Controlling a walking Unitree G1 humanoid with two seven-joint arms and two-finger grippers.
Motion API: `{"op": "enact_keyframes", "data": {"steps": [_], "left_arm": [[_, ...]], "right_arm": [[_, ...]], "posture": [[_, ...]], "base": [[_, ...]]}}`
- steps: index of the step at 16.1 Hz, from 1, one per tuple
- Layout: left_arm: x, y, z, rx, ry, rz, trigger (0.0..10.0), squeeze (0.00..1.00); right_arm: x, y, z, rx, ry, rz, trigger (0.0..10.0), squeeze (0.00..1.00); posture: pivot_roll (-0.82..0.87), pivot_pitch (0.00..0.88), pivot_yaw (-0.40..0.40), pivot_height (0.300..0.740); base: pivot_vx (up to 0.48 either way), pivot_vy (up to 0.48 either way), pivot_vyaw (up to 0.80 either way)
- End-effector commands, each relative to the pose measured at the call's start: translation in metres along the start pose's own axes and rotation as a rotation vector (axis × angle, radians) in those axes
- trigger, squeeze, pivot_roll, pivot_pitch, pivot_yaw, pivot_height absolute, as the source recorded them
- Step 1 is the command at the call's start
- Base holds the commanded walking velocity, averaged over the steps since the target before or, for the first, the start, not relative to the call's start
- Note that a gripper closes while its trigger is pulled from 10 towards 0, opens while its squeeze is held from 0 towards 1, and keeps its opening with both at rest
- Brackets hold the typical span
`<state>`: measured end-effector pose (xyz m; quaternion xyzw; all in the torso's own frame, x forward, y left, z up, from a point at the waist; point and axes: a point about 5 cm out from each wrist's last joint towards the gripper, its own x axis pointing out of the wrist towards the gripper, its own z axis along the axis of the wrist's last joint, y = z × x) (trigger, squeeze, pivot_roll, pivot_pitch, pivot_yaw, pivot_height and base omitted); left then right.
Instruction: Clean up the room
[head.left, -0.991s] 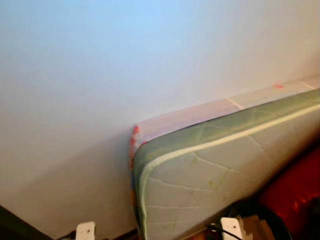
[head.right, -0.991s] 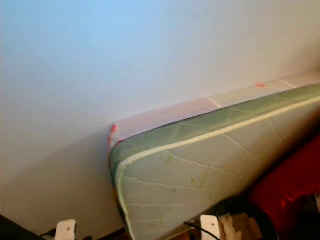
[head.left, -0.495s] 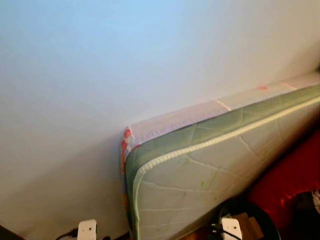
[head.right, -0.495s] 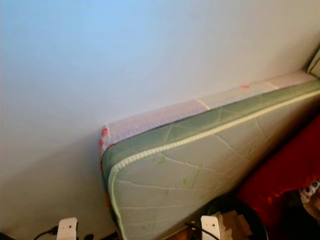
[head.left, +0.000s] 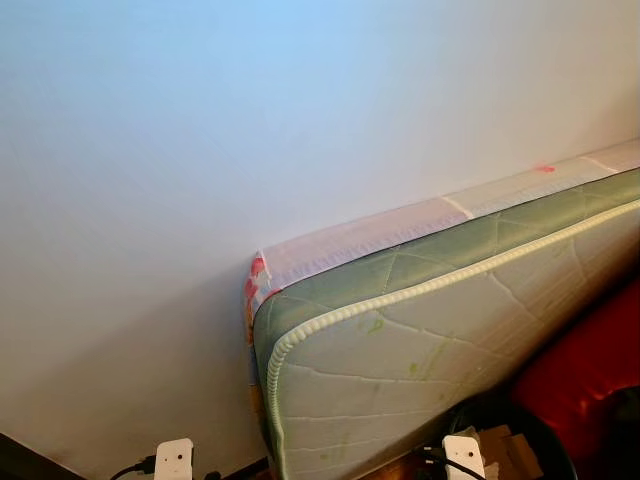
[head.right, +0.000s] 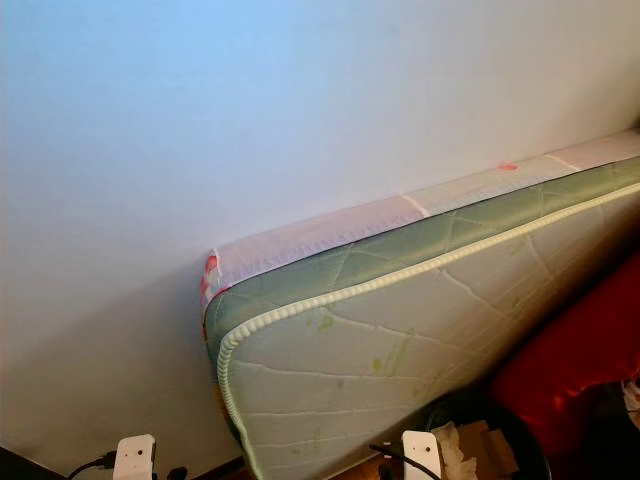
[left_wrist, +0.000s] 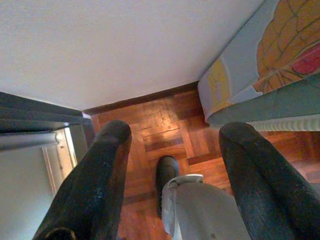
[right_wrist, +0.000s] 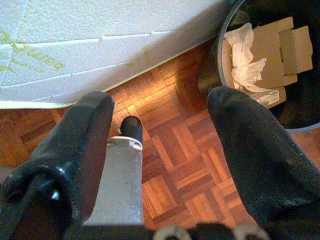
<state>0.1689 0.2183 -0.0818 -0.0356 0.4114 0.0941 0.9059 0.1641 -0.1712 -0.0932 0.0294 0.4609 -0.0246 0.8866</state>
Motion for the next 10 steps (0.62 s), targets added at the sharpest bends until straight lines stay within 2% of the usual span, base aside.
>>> {"op": "enact_keyframes", "data": {"steps": [1,10], "left_arm": [[0.0128,-0.0039,0.0413,-0.022,-0.01,-0.013,10.0,0.0],[0.0129,-0.0041,0.0413,-0.021,-0.009,-0.015,10.0,0.0]], "right_arm": [[0.0085,-0.0241,0.0723,0.132,-0.057,0.038,10.0,0.0],[0.0085,-0.0246,0.0722,0.122,-0.052,0.034,10.0,0.0]], "posture": [[0.15,0.0,-0.113,0.74],[0.15,0.0,-0.113,0.74]], "base": [[0.0,-0.48,0.0],[0.0,-0.48,0.0]]}}
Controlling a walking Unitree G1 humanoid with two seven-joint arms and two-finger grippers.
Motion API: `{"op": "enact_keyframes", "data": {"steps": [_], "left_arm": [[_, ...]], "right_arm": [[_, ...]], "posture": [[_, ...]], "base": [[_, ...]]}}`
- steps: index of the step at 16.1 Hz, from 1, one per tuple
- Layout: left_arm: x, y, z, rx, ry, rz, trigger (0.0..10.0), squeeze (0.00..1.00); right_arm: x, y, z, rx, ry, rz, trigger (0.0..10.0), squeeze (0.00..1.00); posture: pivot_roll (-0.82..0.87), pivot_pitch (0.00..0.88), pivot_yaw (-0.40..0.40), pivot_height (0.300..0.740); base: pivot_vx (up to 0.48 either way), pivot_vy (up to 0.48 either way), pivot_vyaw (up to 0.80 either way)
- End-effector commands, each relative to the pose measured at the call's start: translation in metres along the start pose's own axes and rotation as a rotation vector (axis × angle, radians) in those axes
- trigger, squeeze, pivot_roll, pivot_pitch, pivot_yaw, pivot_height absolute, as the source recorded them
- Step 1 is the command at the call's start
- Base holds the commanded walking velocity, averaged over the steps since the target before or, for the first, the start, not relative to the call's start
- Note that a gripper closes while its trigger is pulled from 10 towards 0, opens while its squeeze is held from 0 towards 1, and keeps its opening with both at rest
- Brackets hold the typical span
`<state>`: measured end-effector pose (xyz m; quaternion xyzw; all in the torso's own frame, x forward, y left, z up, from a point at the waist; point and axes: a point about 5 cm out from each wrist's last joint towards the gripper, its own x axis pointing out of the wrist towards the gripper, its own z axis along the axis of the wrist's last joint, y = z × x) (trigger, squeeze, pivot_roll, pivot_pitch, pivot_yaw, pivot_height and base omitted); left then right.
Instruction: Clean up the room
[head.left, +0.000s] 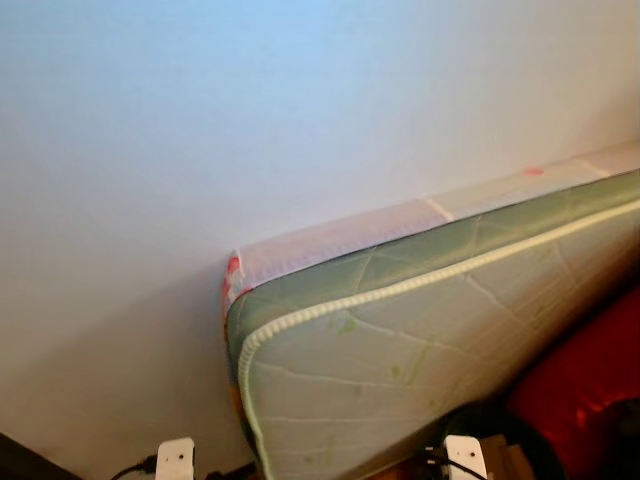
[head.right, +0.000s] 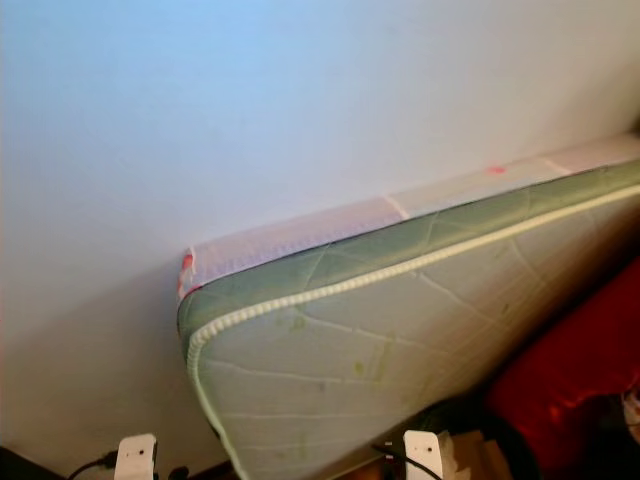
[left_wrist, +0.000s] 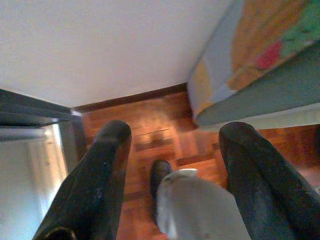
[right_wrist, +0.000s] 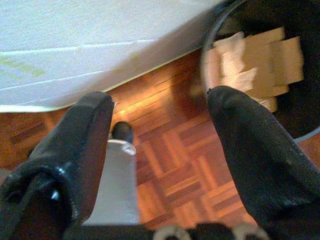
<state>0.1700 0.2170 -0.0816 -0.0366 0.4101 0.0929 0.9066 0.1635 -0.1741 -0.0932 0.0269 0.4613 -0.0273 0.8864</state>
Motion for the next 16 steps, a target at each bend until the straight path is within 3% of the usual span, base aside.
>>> {"op": "enact_keyframes", "data": {"steps": [1,12,16], "left_arm": [[0.0126,-0.0026,0.0405,-0.019,-0.006,-0.012,10.0,0.0],[0.0127,-0.0028,0.0404,-0.015,-0.004,-0.013,10.0,0.0],[0.0126,-0.0026,0.0401,-0.027,-0.004,-0.006,10.0,0.0]], "right_arm": [[0.0089,-0.0218,0.0726,0.122,-0.053,0.041,10.0,0.0],[0.0089,-0.0219,0.0729,0.111,-0.052,0.045,10.0,0.0],[0.0089,-0.0219,0.0731,0.11,-0.053,0.046,10.0,0.0]], "posture": [[0.15,0.0,-0.113,0.74],[0.14,0.0,-0.115,0.74],[0.14,0.0,-0.115,0.74]], "base": [[0.0,-0.48,0.0],[0.0,-0.444,0.0],[0.0,-0.062,0.0]]}}
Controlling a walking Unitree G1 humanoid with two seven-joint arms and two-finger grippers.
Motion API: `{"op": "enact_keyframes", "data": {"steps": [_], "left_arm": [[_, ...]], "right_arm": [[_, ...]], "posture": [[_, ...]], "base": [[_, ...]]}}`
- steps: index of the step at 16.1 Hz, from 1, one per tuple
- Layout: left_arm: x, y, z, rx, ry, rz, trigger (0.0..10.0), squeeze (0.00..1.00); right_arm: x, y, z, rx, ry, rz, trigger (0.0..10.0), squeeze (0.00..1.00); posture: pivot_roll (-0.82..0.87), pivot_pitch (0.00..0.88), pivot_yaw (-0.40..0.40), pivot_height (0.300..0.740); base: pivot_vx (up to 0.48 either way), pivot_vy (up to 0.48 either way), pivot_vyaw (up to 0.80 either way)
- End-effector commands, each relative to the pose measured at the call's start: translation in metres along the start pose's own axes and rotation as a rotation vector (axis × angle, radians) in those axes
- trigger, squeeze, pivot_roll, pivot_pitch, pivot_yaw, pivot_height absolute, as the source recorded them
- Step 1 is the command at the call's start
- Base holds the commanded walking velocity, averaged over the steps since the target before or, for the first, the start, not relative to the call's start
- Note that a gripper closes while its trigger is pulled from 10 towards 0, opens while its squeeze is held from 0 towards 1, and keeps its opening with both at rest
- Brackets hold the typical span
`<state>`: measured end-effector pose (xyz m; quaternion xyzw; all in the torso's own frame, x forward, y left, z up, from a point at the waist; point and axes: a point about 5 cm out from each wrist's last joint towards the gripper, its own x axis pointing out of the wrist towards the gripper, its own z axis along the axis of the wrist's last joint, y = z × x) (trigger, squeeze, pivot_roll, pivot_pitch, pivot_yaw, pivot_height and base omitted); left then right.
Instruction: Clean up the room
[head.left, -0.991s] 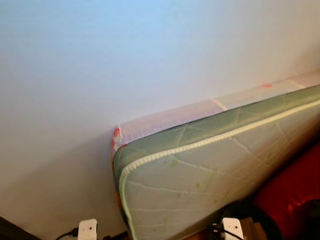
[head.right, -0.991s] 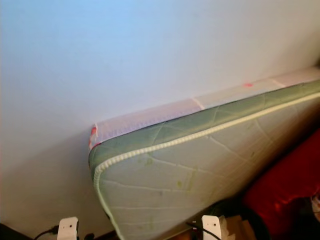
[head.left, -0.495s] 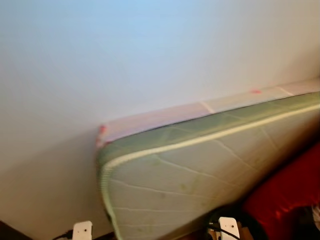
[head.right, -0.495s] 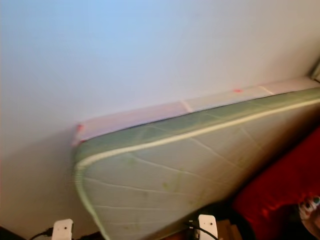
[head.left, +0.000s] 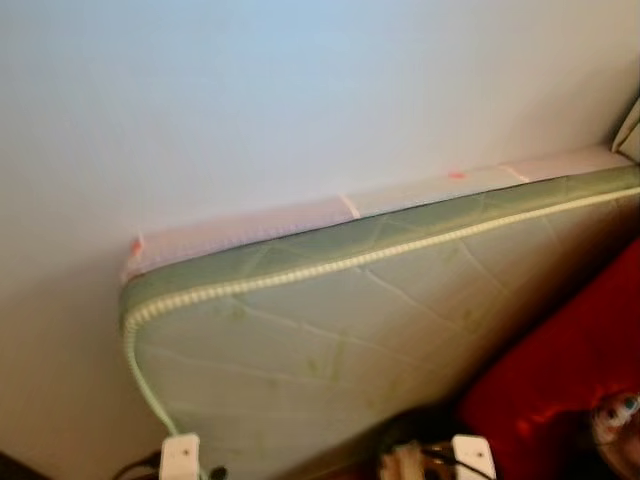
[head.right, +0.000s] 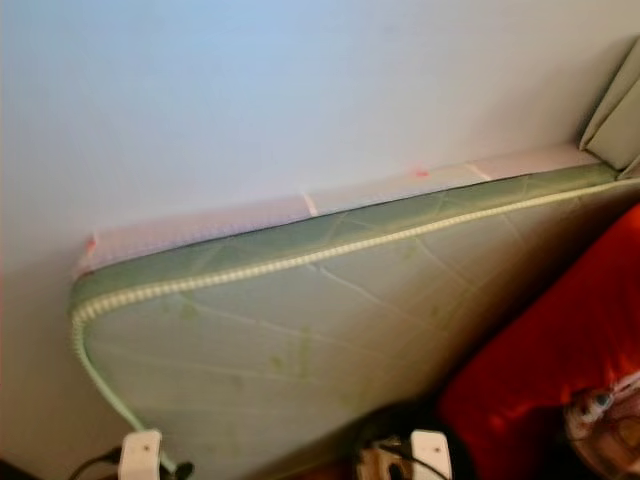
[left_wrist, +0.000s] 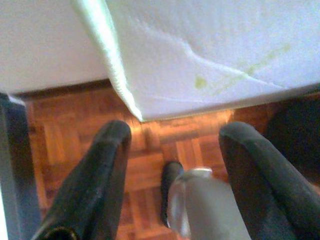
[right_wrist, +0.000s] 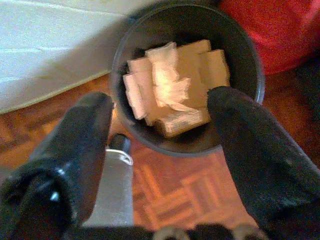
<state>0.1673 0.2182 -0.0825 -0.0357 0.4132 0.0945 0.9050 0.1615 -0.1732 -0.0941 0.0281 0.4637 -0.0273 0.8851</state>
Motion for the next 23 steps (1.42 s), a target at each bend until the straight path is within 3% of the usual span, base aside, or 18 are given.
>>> {"op": "enact_keyframes", "data": {"steps": [1,23], "left_arm": [[0.0132,-0.0044,0.0428,-0.028,-0.012,-0.011,10.0,0.0],[0.0132,-0.0054,0.0429,-0.024,-0.014,-0.021,10.0,0.0]], "right_arm": [[0.0089,-0.0225,0.0754,0.107,-0.058,0.045,10.0,0.0],[0.0087,-0.0229,0.0757,0.104,-0.062,0.05,10.0,0.0]], "posture": [[0.14,0.0,-0.115,0.74],[0.14,0.0,-0.118,0.74]], "base": [[0.0,0.0,0.0],[0.0,0.0,0.0]]}}
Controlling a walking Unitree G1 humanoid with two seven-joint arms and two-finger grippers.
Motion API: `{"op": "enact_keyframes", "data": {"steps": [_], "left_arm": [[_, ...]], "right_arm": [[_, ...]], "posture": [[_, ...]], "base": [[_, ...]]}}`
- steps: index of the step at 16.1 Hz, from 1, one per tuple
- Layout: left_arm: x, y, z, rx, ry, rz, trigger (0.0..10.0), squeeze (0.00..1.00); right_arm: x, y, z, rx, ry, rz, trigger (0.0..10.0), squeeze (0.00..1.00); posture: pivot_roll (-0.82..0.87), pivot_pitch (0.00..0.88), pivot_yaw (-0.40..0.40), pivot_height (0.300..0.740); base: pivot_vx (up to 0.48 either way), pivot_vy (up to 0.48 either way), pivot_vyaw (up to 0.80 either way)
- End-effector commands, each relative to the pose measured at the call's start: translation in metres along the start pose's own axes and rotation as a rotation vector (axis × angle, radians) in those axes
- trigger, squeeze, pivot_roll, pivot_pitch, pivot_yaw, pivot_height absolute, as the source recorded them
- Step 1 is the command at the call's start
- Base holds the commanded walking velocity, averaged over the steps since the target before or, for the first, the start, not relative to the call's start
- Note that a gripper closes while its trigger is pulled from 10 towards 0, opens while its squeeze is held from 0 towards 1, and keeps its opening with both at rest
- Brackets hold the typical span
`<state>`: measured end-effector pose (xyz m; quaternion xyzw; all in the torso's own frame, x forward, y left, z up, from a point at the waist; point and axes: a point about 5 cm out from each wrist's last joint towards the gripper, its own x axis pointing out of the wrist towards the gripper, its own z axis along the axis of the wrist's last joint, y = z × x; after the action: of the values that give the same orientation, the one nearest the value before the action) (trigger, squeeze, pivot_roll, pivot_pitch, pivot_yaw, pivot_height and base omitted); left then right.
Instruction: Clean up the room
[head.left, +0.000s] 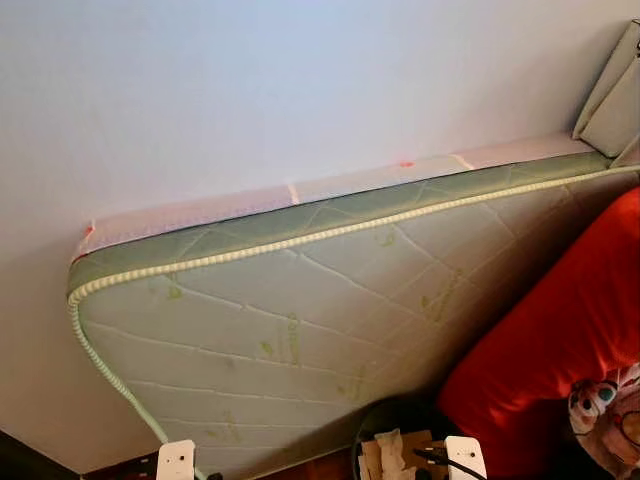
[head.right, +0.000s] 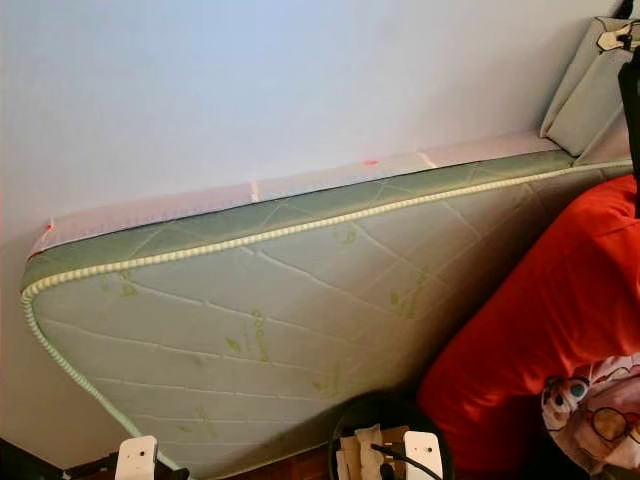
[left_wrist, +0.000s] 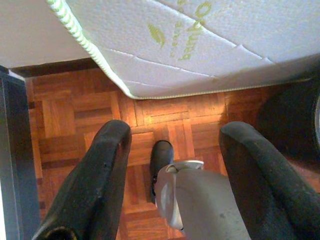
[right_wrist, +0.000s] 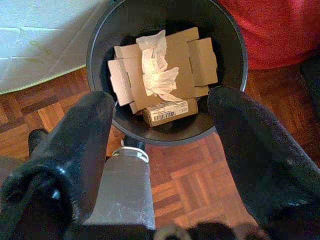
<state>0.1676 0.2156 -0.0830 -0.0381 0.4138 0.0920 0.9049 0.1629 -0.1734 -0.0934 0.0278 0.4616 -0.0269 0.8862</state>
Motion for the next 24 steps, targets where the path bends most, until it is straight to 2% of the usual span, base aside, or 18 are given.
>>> {"op": "enact_keyframes", "data": {"steps": [1,7,24], "left_arm": [[0.013,-0.0029,0.0433,-0.021,-0.016,-0.015,10.0,0.0],[0.013,-0.0033,0.0433,-0.017,-0.016,-0.018,10.0,0.0],[0.0131,-0.0034,0.0434,-0.001,-0.013,-0.021,10.0,0.0]], "right_arm": [[0.0088,-0.023,0.0742,0.105,-0.057,0.05,10.0,0.0],[0.0087,-0.0234,0.074,0.1,-0.055,0.049,10.0,0.0],[0.0086,-0.0228,0.0747,0.105,-0.064,0.06,10.0,0.0]], "posture": [[0.14,0.0,-0.118,0.74],[0.14,0.0,-0.12,0.74],[0.14,0.0,-0.12,0.74]], "base": [[0.0,0.0,0.0],[0.0,0.0,0.0],[-0.253,0.0,0.0]]}}
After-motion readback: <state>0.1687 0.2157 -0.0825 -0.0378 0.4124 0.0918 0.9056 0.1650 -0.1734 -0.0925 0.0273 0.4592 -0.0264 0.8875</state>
